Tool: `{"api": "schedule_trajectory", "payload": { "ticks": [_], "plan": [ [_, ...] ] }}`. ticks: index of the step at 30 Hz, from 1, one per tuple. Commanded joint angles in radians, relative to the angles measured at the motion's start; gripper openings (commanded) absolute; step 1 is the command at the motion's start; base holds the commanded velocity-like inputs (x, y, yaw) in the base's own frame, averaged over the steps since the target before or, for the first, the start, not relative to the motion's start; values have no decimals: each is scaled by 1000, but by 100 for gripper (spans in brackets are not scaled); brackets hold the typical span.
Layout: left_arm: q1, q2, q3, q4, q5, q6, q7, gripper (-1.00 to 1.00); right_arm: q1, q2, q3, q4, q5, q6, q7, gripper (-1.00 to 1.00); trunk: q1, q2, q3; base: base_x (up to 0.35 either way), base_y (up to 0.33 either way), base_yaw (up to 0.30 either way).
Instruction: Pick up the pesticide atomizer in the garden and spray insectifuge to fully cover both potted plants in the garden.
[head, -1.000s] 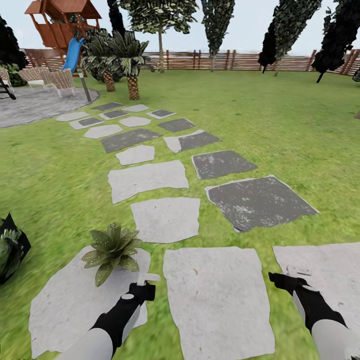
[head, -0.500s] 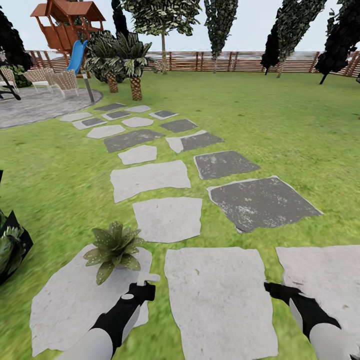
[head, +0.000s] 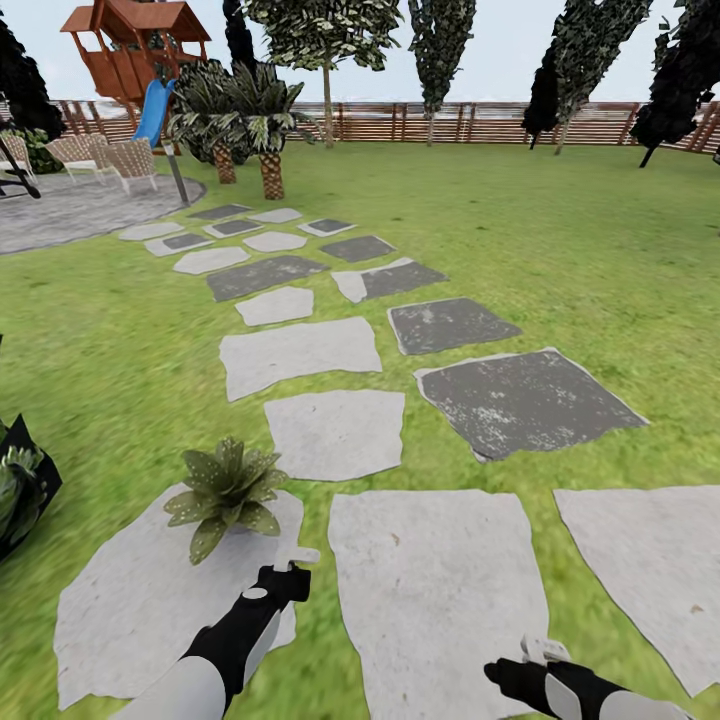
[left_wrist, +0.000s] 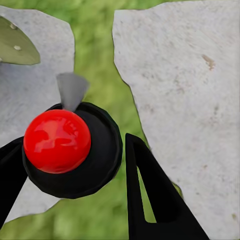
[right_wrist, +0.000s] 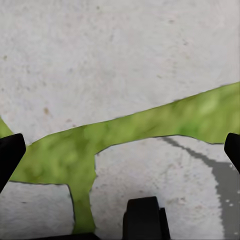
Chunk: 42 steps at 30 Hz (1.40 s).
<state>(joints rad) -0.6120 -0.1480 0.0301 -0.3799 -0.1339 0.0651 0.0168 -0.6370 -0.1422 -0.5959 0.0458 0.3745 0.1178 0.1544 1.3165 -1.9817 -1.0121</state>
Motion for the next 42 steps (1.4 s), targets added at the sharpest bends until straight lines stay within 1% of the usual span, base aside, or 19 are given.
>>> {"api": "schedule_trajectory", "payload": {
  "ticks": [1,15,16,19,23,28,31,35,42],
  "plan": [
    [0,-1,3,-2,-10,5,2,-100,0,0,-9,2,9,2,2,100,4,-8,-4,0,0,0],
    [0,-1,4,-3,-10,5,2,-100,1,0,-8,3,11,-4,3,100,57,-106,-48,0,0,0],
    [0,-1,4,-3,-10,5,2,-100,1,0,-7,3,12,-11,3,100,61,-113,-51,0,0,0],
    [0,-1,4,-2,-9,5,2,-100,1,0,-3,3,14,-70,5,100,73,-134,-60,0,0,0],
    [0,-1,3,0,-8,5,2,-100,1,0,-1,3,15,-91,8,100,88,-162,-72,0,0,0],
    [0,-1,3,75,-10,-6,3,-100,0,0,-4,3,14,-93,6,100,107,-197,-82,0,0,0],
    [0,4,3,104,-9,-37,3,-100,0,0,-6,3,14,-93,6,100,119,-218,-86,0,0,0],
    [0,14,4,114,-9,-58,3,-100,1,-1,-8,2,14,-94,6,100,134,-246,-93,0,0,0],
    [0,15,4,116,-9,-63,4,-100,0,-1,-6,2,14,-95,3,100,161,-295,-103,0,0,0]
  ]
}}
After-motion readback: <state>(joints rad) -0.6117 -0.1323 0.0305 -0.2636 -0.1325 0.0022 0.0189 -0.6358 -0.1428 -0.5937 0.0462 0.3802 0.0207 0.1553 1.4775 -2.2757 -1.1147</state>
